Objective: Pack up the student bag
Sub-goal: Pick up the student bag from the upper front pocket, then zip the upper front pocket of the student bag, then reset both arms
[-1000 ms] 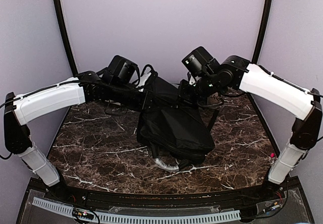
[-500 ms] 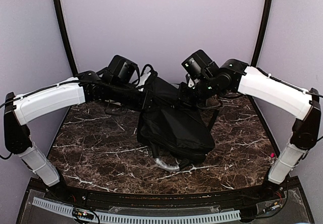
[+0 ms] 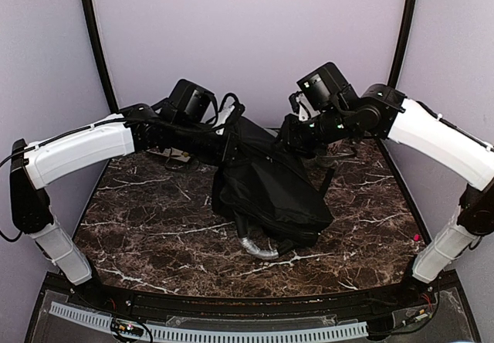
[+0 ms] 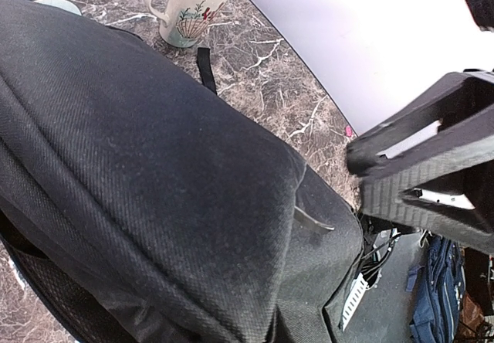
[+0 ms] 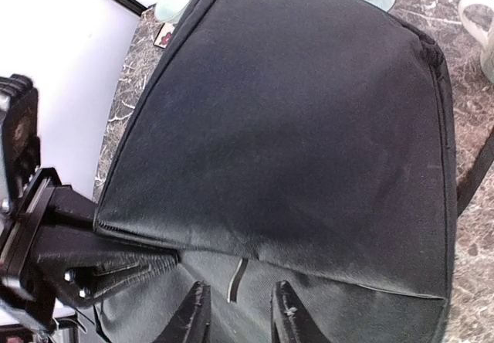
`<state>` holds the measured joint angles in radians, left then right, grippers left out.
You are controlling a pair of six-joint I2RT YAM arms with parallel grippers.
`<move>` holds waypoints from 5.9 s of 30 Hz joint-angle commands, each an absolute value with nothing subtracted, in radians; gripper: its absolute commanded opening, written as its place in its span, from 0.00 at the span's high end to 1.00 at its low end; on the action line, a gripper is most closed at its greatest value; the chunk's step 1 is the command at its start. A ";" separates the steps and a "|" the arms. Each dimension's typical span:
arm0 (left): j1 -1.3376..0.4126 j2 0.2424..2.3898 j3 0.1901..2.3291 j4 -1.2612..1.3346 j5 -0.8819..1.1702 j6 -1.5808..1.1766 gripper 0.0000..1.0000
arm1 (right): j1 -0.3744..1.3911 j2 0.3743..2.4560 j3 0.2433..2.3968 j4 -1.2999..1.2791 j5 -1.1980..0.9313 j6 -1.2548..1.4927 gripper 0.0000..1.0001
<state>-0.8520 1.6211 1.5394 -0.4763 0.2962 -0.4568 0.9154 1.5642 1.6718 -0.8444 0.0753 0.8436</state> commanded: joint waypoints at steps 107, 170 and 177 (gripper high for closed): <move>-0.857 1.372 1.447 -0.416 0.164 -0.409 1.00 | 0.834 1.272 1.060 -0.960 -0.066 1.000 1.00; -0.430 1.233 1.000 -0.300 -0.532 0.029 0.08 | 0.726 1.050 1.408 -0.749 0.574 0.530 0.15; -0.190 1.187 0.611 0.352 -0.310 0.086 0.12 | 0.727 0.965 1.404 -0.721 0.581 0.515 0.13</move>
<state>-0.2821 1.2320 0.7387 -0.1322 -0.4362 0.0051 0.7307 0.9993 1.4158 -0.7925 0.5415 0.5144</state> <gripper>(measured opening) 0.886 0.870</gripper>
